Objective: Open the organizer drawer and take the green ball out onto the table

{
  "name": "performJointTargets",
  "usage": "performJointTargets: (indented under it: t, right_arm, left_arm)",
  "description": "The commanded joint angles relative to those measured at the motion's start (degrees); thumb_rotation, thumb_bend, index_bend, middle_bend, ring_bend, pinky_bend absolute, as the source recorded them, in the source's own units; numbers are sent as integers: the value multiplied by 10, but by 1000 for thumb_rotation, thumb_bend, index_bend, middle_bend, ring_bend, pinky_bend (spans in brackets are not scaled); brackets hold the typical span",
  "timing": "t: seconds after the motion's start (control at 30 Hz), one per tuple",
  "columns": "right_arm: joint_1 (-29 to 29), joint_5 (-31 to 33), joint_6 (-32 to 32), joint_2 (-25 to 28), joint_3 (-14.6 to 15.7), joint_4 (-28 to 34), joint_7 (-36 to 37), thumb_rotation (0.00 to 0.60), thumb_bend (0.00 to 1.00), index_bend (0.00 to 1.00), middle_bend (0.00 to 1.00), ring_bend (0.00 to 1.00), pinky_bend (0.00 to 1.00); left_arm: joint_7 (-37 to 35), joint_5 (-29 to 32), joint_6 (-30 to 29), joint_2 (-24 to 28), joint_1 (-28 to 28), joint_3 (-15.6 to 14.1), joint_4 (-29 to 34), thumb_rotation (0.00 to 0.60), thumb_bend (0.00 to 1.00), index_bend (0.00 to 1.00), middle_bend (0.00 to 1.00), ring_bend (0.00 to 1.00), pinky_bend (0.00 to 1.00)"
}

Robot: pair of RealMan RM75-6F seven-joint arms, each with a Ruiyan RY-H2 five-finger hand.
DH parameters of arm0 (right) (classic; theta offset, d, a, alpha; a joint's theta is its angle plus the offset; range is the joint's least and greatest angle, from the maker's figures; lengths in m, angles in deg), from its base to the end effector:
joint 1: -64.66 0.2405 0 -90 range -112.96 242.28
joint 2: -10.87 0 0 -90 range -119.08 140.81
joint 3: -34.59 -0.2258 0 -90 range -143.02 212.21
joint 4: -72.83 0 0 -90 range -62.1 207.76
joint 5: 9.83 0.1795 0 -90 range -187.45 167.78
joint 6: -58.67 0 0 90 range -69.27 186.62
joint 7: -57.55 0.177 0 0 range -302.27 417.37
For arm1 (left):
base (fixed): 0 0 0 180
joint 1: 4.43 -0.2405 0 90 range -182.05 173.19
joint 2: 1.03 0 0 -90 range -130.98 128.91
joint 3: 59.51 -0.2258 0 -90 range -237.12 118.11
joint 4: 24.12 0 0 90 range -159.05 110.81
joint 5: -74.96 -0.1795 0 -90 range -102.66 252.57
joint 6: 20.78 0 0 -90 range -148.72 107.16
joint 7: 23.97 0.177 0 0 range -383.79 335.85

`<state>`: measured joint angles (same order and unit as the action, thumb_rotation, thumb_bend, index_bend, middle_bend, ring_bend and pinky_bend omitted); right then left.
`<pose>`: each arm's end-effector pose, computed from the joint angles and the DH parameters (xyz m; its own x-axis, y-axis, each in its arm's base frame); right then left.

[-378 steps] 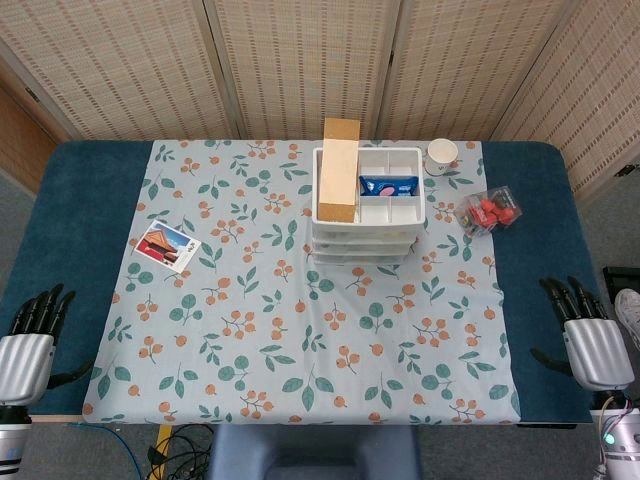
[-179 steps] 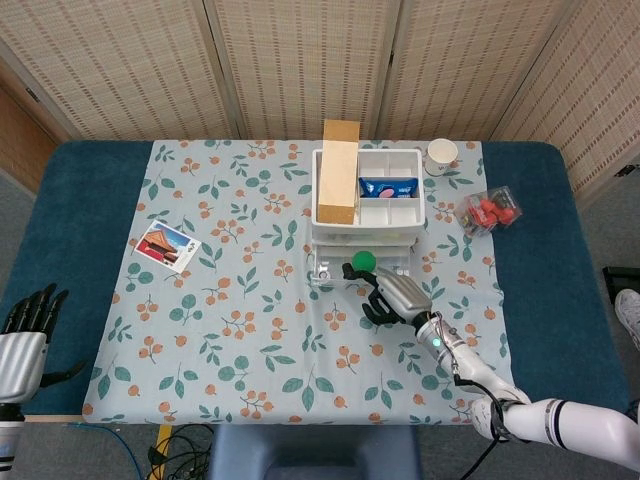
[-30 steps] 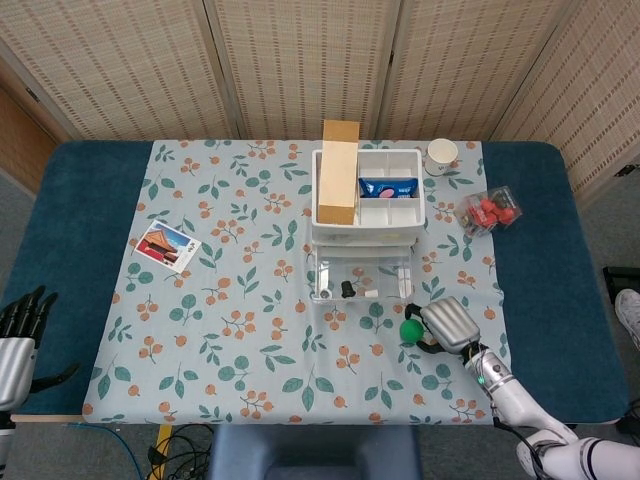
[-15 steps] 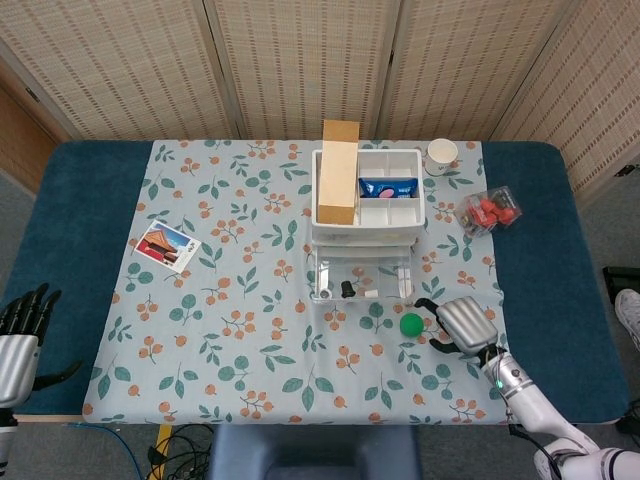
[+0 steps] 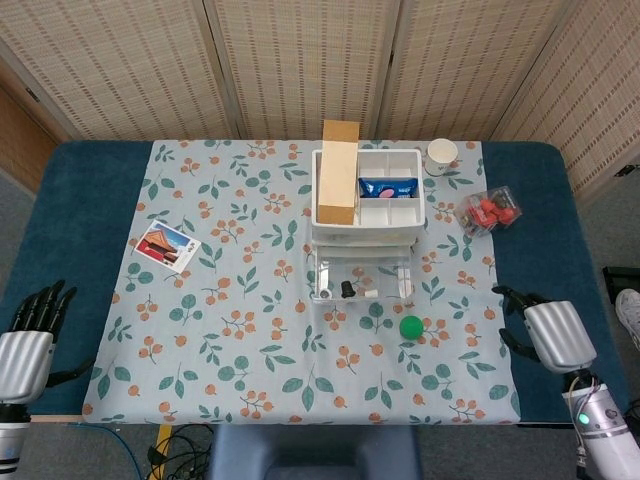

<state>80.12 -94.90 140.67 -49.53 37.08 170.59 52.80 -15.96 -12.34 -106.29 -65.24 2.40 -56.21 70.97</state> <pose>-0.2353 -0.2369 0.1617 0.4637 -0.0669 0.8835 -0.8786 -0.1637 0.4487 -0.2507 0.2185 0.1702 0.4769 -0.0304 0.8784 0.8760 -0.0660 -0.4778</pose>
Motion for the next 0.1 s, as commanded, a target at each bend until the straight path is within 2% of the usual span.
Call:
performJointTargets:
  t: [0.03, 0.1]
  right_arm:
    - [-23, 7, 11, 37, 4, 35, -12, 600, 320, 64, 100, 8, 79]
    - [-35, -3, 26, 38, 4, 36, -12, 600, 320, 49, 75, 0, 39]
  left_arm:
    - [10, -10, -3, -4, 2, -3, 10, 600, 0, 34, 0, 20, 84]
    - [16, -12, -3, -6, 2, -4, 16, 600, 0, 34, 0, 20, 84]
